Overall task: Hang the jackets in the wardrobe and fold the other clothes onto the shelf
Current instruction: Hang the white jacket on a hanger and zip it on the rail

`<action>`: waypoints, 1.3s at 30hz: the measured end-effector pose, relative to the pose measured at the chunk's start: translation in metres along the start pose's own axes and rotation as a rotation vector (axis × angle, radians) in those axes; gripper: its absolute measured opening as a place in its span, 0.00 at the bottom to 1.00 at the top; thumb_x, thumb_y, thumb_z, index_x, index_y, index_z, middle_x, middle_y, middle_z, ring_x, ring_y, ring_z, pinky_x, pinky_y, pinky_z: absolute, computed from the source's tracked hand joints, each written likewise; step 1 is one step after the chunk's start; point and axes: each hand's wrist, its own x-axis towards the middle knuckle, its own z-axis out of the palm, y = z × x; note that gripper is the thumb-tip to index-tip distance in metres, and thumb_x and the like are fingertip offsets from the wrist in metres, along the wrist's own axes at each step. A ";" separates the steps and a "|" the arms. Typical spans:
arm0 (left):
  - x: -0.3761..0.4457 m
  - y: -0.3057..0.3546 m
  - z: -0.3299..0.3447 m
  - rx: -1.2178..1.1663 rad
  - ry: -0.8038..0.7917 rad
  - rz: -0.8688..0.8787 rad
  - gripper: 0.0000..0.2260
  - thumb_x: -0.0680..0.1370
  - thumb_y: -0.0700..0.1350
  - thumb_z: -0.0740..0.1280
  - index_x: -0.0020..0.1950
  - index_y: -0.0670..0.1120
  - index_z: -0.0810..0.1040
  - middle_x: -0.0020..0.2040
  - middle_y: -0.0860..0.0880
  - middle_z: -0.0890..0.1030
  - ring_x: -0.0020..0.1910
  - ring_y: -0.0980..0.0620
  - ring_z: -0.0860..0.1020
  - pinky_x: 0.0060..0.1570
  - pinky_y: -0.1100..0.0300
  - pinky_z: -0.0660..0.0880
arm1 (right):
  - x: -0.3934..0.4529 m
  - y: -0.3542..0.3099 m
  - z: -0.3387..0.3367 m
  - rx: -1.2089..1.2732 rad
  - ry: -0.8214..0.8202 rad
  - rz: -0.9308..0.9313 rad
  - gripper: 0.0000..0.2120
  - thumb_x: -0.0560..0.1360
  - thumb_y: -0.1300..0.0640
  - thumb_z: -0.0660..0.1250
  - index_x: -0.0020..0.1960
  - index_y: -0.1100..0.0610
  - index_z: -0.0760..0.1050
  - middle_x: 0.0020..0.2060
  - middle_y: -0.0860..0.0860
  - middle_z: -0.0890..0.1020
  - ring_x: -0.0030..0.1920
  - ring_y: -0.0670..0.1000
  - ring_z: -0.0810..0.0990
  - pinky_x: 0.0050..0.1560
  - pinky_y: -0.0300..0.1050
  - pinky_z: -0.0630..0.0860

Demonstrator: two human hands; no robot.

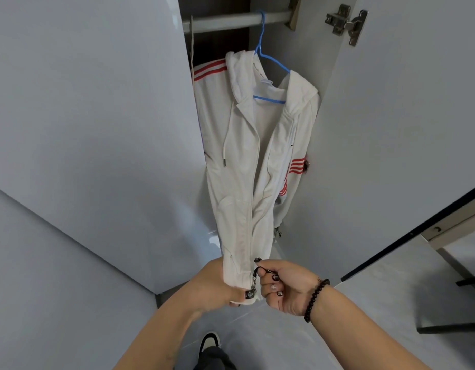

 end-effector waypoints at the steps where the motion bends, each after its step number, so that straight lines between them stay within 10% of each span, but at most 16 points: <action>1: 0.000 0.000 -0.002 -0.004 -0.001 -0.005 0.16 0.68 0.32 0.72 0.54 0.41 0.80 0.43 0.47 0.82 0.39 0.55 0.78 0.41 0.60 0.78 | 0.001 -0.001 0.001 0.001 0.000 -0.004 0.21 0.78 0.56 0.63 0.26 0.57 0.72 0.20 0.46 0.63 0.19 0.44 0.62 0.18 0.33 0.58; 13: 0.004 -0.008 0.004 -0.139 0.290 0.043 0.09 0.72 0.37 0.73 0.44 0.44 0.73 0.38 0.53 0.83 0.33 0.62 0.78 0.37 0.67 0.75 | -0.017 -0.010 0.020 -0.623 -0.058 -0.316 0.12 0.76 0.59 0.62 0.35 0.56 0.74 0.25 0.49 0.69 0.27 0.46 0.71 0.31 0.38 0.75; 25: 0.003 -0.016 0.040 -0.307 0.570 0.295 0.20 0.71 0.35 0.74 0.55 0.56 0.76 0.51 0.53 0.83 0.53 0.60 0.81 0.51 0.62 0.76 | -0.021 -0.012 0.010 -0.590 -0.187 -0.379 0.16 0.79 0.55 0.60 0.34 0.56 0.75 0.24 0.49 0.70 0.25 0.46 0.73 0.29 0.38 0.75; 39: 0.002 -0.008 0.059 -0.571 0.759 0.325 0.12 0.74 0.32 0.70 0.45 0.49 0.85 0.44 0.53 0.86 0.47 0.57 0.84 0.45 0.72 0.76 | -0.021 -0.009 0.004 -0.352 -0.229 -0.227 0.18 0.78 0.57 0.56 0.29 0.52 0.69 0.23 0.48 0.63 0.24 0.47 0.63 0.24 0.37 0.62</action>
